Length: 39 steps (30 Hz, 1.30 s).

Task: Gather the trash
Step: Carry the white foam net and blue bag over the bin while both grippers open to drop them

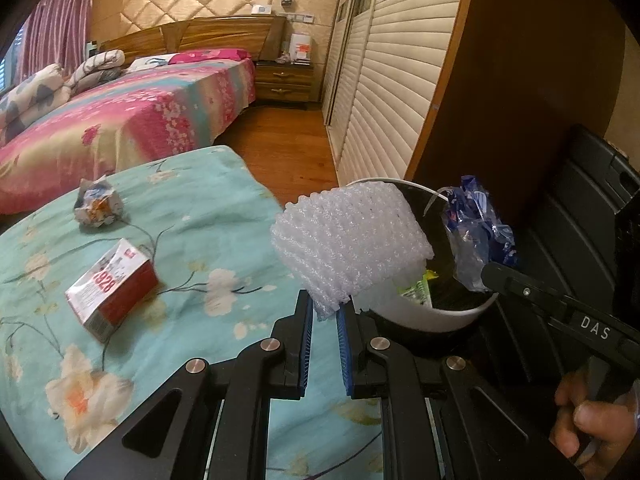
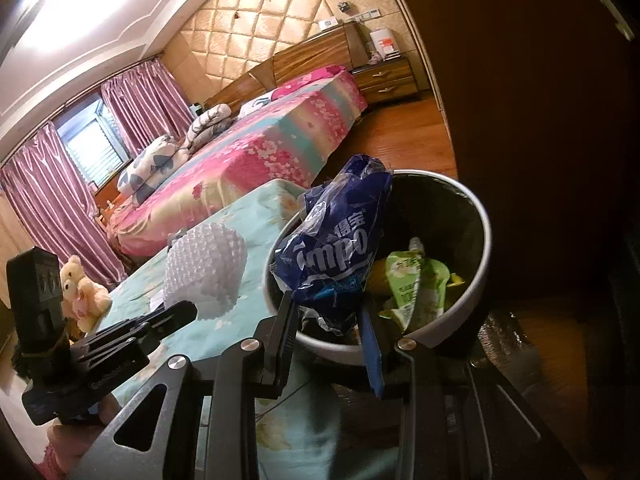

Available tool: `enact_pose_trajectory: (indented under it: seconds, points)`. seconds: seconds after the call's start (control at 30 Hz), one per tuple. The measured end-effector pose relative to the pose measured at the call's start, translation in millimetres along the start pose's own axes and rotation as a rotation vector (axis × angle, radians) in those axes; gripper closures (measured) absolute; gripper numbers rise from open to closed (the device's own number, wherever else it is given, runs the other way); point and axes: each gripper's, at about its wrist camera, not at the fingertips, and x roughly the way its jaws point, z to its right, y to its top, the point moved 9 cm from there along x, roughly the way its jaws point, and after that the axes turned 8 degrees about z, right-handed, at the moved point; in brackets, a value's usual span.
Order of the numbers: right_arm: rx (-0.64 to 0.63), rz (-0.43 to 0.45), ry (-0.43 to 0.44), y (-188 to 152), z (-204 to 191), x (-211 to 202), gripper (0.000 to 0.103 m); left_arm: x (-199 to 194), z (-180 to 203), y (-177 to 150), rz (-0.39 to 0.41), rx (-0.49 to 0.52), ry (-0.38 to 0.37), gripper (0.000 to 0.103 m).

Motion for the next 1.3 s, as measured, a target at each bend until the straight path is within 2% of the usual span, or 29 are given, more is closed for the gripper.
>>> enact_pose_trajectory:
  seconds: [0.67, 1.3]
  points:
    - [0.003, -0.019, -0.047, 9.7, 21.8, 8.7, 0.073, 38.3, 34.0, 16.4, -0.019, 0.061, -0.025, 0.092]
    - [-0.005, -0.044, -0.078, 15.1, 28.0, 17.2, 0.073, 54.6, 46.8, 22.1, -0.034, 0.084, -0.032, 0.092]
